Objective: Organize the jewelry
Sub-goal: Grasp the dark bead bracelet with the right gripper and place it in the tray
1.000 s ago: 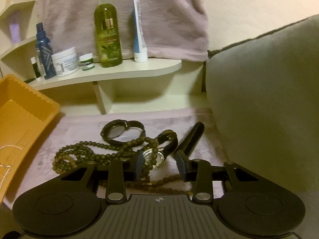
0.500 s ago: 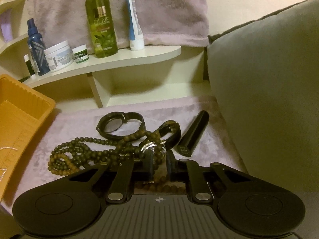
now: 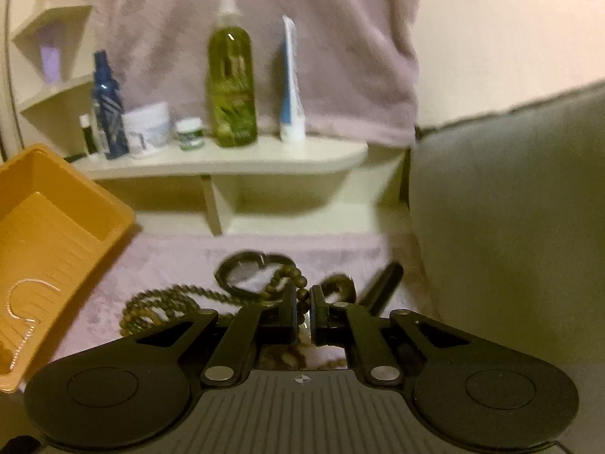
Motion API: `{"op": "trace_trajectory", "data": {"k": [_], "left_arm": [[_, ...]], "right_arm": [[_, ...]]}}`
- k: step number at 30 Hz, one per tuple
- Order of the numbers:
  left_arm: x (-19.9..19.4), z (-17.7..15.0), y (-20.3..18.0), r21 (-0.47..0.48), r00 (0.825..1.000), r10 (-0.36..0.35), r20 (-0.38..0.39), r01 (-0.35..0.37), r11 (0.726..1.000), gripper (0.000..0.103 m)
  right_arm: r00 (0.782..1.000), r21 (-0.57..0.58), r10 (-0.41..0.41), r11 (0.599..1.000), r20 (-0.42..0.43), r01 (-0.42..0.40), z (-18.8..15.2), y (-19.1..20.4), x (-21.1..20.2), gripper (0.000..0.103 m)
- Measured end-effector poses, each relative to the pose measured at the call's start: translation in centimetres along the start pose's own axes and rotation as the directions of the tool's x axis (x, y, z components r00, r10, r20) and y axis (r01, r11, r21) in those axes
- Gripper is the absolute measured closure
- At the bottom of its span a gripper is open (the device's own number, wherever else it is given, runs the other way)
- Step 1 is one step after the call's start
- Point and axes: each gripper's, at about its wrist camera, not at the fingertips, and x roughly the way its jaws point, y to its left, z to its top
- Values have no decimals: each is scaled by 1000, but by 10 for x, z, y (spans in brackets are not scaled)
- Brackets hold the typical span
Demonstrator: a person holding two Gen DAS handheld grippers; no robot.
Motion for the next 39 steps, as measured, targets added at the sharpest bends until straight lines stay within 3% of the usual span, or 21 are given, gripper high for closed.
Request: {"op": "trace_trajectory", "data": {"k": [8,15,19,22,28,36,39], "left_arm": [[0,0,1,1,1000,0,2,0,1000,93],[0,0,1,3,1000,0,3,0,1000,93],[0,0,1,1,1000,-2,3,2,1000,93],[-1,0,1,2,1000,-3,4,3,1000,93],[-1,0,1,3,1000,-4,7,4,1000,93],[-1,-1,2,2,1000,-8,9,8,1000,93],[-1,-1,3,0,1000,-9,9,9,1000,93]], "right_arm": [[997,-54,46,998,65,-42,16,20,-15,97],[979,-74,188,980,78,-183,28,58,-21,97],[946,-90,319,945,58,-314,30,97,-19,97],[907,-85,420,905,31,-417,30,127,-16,97],[850,-131,525,840,-49,-527,18,184,-6,97],[811,-95,564,809,-154,-581,2,208,17,97],[815,-100,554,813,-170,-573,-1,208,18,94]]}}
